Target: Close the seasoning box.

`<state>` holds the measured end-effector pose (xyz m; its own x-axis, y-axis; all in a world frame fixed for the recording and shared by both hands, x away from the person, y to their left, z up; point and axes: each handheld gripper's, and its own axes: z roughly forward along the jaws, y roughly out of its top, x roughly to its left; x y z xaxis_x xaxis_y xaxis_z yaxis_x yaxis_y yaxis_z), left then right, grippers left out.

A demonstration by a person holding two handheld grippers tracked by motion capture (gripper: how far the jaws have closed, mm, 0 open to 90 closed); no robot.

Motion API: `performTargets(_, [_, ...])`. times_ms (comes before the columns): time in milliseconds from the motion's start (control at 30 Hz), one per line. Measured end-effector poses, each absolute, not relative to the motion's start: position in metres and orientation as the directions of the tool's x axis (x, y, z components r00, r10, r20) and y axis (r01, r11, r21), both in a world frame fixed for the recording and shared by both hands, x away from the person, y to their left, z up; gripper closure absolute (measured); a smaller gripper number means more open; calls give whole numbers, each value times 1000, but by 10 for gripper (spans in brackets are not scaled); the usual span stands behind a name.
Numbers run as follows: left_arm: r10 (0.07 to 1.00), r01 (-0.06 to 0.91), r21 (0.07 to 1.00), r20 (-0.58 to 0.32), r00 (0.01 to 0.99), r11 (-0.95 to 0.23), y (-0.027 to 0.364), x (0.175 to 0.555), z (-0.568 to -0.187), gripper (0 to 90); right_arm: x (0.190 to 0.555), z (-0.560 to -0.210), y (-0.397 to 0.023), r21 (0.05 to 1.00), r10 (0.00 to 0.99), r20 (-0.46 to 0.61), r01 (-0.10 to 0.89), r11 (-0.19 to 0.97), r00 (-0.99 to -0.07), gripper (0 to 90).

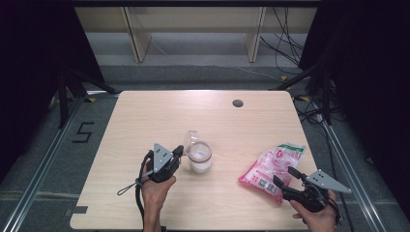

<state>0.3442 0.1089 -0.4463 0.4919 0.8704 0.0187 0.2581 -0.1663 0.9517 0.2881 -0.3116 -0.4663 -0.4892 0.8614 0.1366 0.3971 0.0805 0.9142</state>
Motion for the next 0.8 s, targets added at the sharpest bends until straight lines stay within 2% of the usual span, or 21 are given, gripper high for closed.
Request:
performTargets(300, [863, 255, 954, 6, 506, -156, 107, 342, -446, 885, 286, -465, -309, 909, 859, 178, 415, 43, -480, 313])
performTargets(467, [851, 261, 953, -7, 525, -153, 108, 341, -447, 857, 286, -466, -309, 914, 857, 170, 404, 48, -486, 313])
performTargets(500, [852, 260, 954, -8, 524, -151, 107, 341, -447, 849, 288, -466, -311, 922, 857, 139, 381, 72, -497, 313])
performTargets(800, [831, 268, 945, 6, 556, -186, 104, 336, -448, 685, 287, -467, -309, 917, 851, 153, 394, 68, -503, 310])
